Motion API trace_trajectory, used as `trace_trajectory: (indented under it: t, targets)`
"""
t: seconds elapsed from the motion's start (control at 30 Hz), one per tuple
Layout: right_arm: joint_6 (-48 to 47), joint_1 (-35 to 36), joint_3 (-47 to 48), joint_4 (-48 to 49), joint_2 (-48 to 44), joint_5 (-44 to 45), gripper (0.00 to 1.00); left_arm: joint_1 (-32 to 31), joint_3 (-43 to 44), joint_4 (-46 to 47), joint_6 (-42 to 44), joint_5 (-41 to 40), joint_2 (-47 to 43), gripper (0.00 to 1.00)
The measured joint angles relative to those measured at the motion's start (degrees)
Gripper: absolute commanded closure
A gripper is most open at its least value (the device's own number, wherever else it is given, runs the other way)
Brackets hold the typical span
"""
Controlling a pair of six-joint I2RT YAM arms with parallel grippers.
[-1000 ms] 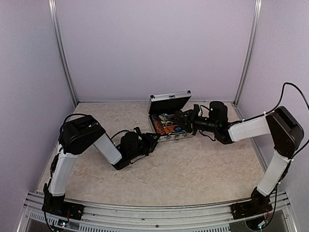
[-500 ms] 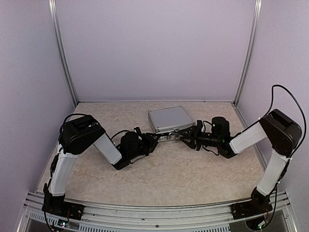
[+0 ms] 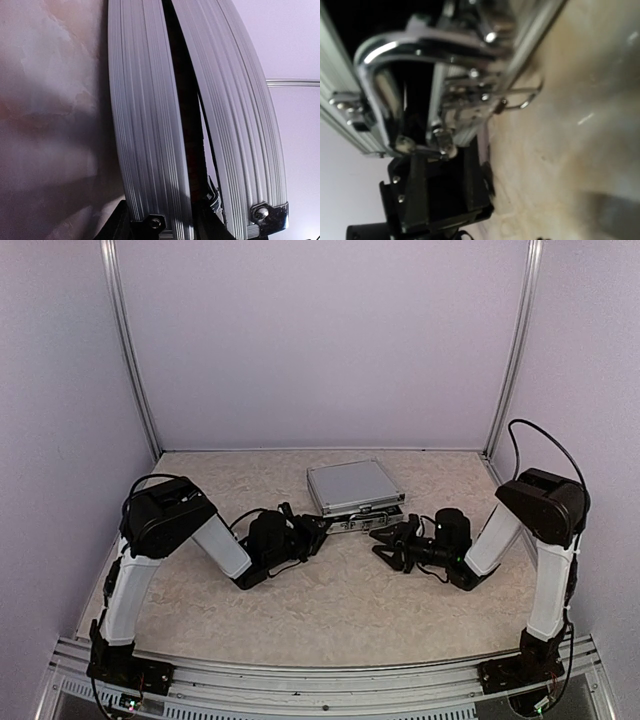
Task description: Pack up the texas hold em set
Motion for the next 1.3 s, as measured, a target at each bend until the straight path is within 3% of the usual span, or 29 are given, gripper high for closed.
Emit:
trace_trajectory:
  t: [0.5, 0.83, 1.3]
  targets:
    - [-11.04, -3.80, 7.39, -9.55, -1.57, -6.69, 0.50, 1.66, -0.68, -2.89, 1.36, 4.48, -1.88, 0.67]
    - [-20.68, -3.98, 8.87, -16.68, -1.70, -3.93, 0.49, 1.81, -0.61, -4.50, 1.31, 6.10, -2.75, 0.67]
    - [-26.62, -3.65, 10.21, -16.68, -0.46, -0.79, 0.49, 1.75, 0.11, -6.97, 0.68, 7.26, -3.61, 0.67]
